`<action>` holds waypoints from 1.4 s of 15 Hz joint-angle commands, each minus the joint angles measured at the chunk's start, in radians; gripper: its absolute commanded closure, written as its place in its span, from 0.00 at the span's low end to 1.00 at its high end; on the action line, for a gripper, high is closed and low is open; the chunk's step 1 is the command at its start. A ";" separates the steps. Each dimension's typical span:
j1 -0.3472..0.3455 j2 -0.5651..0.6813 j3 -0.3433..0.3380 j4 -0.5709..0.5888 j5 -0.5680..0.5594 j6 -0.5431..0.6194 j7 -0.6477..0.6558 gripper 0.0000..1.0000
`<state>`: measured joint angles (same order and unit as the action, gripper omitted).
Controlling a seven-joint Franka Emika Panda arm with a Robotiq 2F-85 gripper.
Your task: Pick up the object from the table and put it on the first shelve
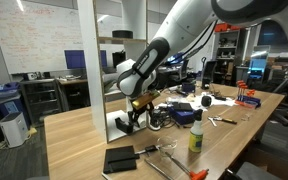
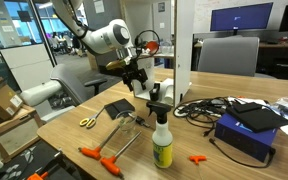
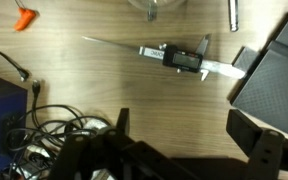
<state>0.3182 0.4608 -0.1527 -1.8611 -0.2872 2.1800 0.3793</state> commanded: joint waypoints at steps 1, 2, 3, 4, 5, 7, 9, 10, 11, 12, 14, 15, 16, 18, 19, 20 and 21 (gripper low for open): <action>-0.067 -0.249 0.080 -0.201 0.036 -0.030 -0.043 0.00; -0.082 -0.304 0.095 -0.242 0.036 -0.023 -0.060 0.00; -0.100 -0.360 0.113 -0.279 0.051 -0.028 -0.082 0.00; -0.117 -0.417 0.128 -0.313 0.066 -0.029 -0.116 0.00; -0.128 -0.473 0.143 -0.352 0.074 -0.027 -0.143 0.00; -0.154 -0.587 0.166 -0.425 0.116 0.008 -0.237 0.00; -0.165 -0.702 0.180 -0.486 0.162 -0.020 -0.320 0.00; -0.168 -0.760 0.180 -0.510 0.189 -0.042 -0.369 0.00; -0.169 -0.818 0.180 -0.541 0.206 -0.062 -0.400 0.00; -0.169 -0.861 0.171 -0.553 0.229 -0.088 -0.445 0.00; -0.165 -0.926 0.150 -0.565 0.280 -0.143 -0.523 0.00; -0.165 -0.954 0.142 -0.571 0.296 -0.172 -0.551 0.00; -0.165 -0.976 0.133 -0.571 0.312 -0.199 -0.578 0.00; -0.172 -1.006 0.119 -0.569 0.322 -0.253 -0.605 0.00; -0.179 -1.016 0.112 -0.566 0.325 -0.282 -0.609 0.00; -0.184 -1.023 0.107 -0.565 0.325 -0.304 -0.613 0.00; -0.199 -1.018 0.109 -0.551 0.312 -0.354 -0.590 0.00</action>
<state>0.1529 -0.5285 -0.0403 -2.4185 0.0097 1.9091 -0.1964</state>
